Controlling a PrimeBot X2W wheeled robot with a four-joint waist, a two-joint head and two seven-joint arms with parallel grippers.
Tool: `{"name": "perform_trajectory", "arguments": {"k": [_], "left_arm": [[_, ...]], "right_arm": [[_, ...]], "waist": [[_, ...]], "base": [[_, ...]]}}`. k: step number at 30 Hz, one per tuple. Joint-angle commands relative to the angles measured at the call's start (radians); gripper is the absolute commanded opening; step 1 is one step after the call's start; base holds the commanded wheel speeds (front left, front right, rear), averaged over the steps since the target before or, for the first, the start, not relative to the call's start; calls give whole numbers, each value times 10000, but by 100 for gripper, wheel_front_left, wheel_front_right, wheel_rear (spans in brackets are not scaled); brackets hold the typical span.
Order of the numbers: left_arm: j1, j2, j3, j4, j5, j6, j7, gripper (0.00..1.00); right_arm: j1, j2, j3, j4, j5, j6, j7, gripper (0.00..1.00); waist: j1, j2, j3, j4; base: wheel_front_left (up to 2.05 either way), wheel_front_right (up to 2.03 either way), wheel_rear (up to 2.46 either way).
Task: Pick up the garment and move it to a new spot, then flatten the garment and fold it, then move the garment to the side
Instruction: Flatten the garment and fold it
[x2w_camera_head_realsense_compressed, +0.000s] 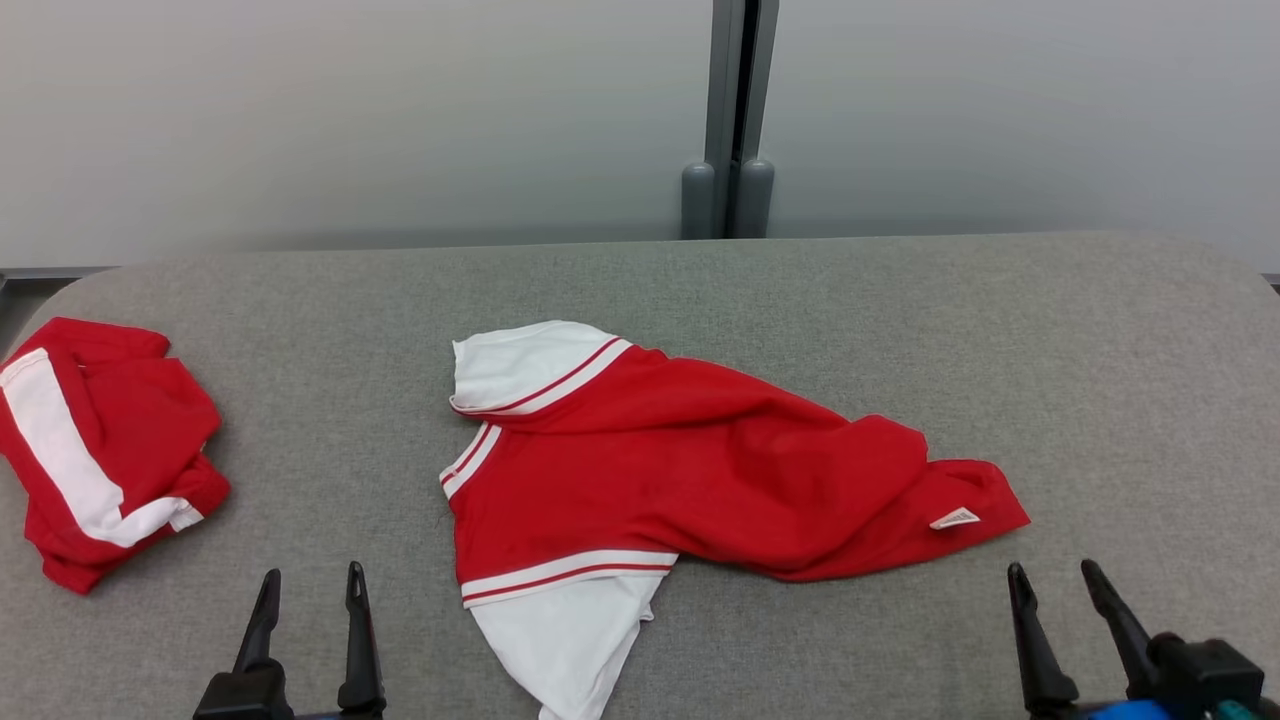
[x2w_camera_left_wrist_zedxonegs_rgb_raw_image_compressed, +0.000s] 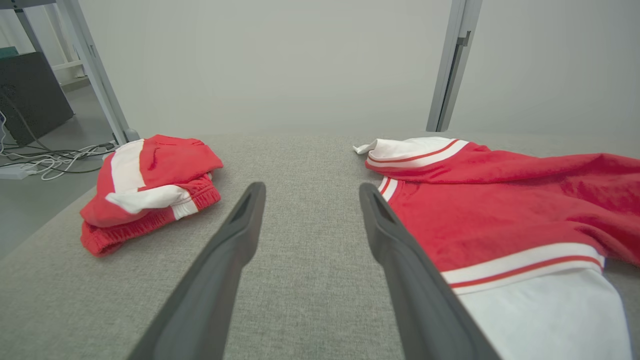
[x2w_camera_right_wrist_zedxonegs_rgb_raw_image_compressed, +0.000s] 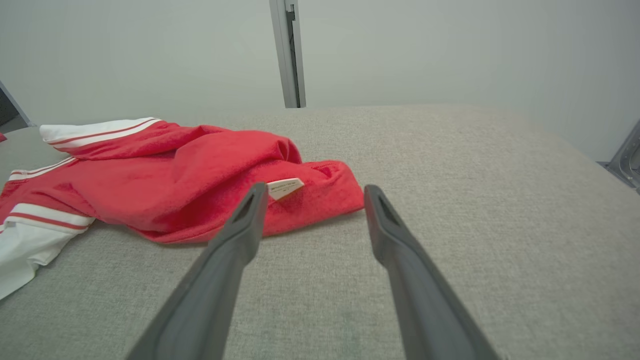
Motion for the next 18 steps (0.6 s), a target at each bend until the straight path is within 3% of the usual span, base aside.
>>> {"name": "perform_trajectory", "arguments": {"k": [1,7,13,18], "left_arm": [[-115,-8,8,-55,20,64,-25,100],[-269,-55,-159,-136,-14,126,-25,100],[-651,-85,-262,-17,-64,8,-25,100],[-913,-116,-339,-40,-154,68,-25,100]], "right_arm": [[-466,-238,3,19,33,2,140,100],[-1667,-892,183,300,76,2,979,100],[-3173,-1744,586,1575,271,2,2466,100],[-3812,-1959,908,2814,619,2,2952,100]], "waist": [[0,0,42,19],[0,0,220,104],[0,0,560,309],[0,0,850,490]], "base": [[0,0,0],[0,0,0],[0,0,0],[0,0,0]]}}
